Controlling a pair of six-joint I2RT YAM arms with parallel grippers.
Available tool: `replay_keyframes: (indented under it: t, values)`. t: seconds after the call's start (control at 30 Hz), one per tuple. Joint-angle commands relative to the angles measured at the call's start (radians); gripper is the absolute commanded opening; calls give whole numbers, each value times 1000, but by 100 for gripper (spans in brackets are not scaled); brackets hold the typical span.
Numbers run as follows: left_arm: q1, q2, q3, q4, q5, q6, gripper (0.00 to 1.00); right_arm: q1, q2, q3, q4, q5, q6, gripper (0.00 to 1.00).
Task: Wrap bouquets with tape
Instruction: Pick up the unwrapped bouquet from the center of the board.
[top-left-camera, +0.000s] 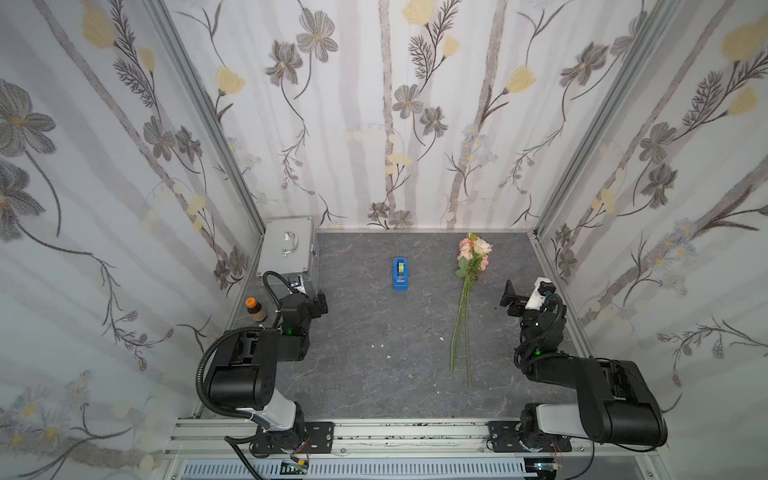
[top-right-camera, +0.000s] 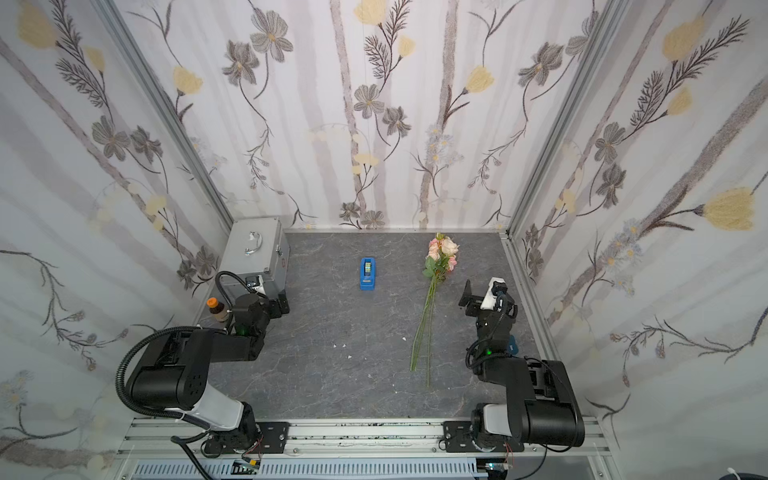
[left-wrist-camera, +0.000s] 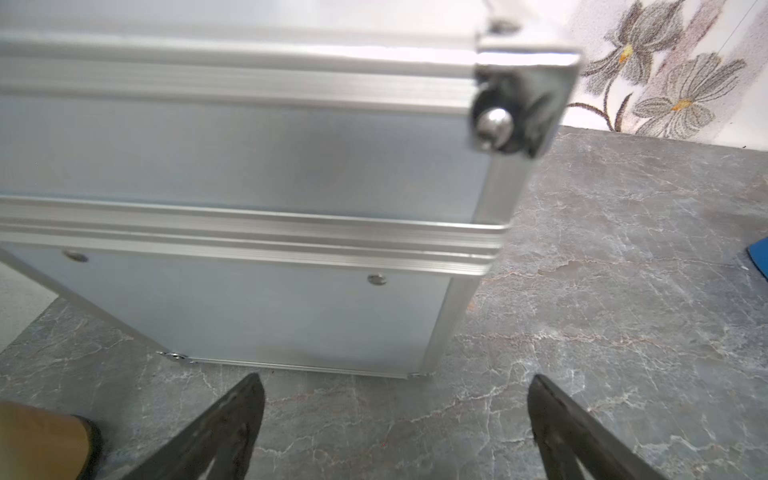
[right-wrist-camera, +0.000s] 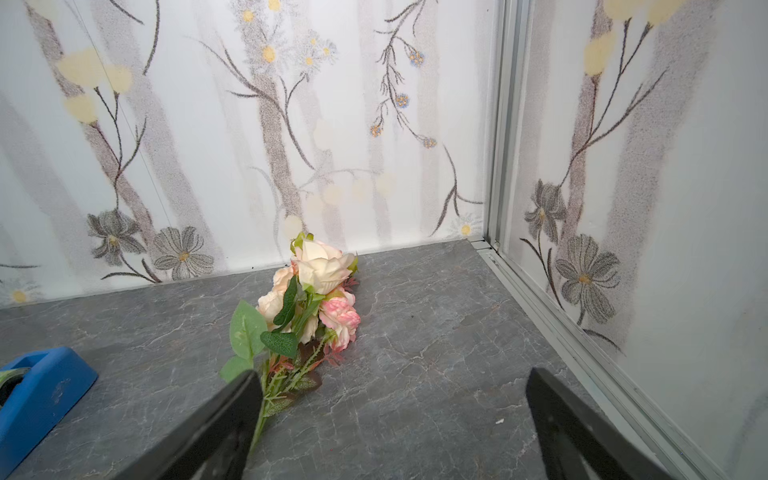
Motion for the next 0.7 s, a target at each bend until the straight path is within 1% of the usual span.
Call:
replay_keyframes:
  t: [0.0, 0.6, 0.67]
  values:
    - [0, 2, 0, 36, 1, 4, 100, 4, -2, -1, 36, 0, -18, 100]
    - [1, 2, -1, 37, 0, 3, 100, 4, -4, -3, 40, 0, -19, 100]
    - [-1, -6, -3, 45, -1, 5, 100, 10, -34, -11, 35, 27, -16, 100]
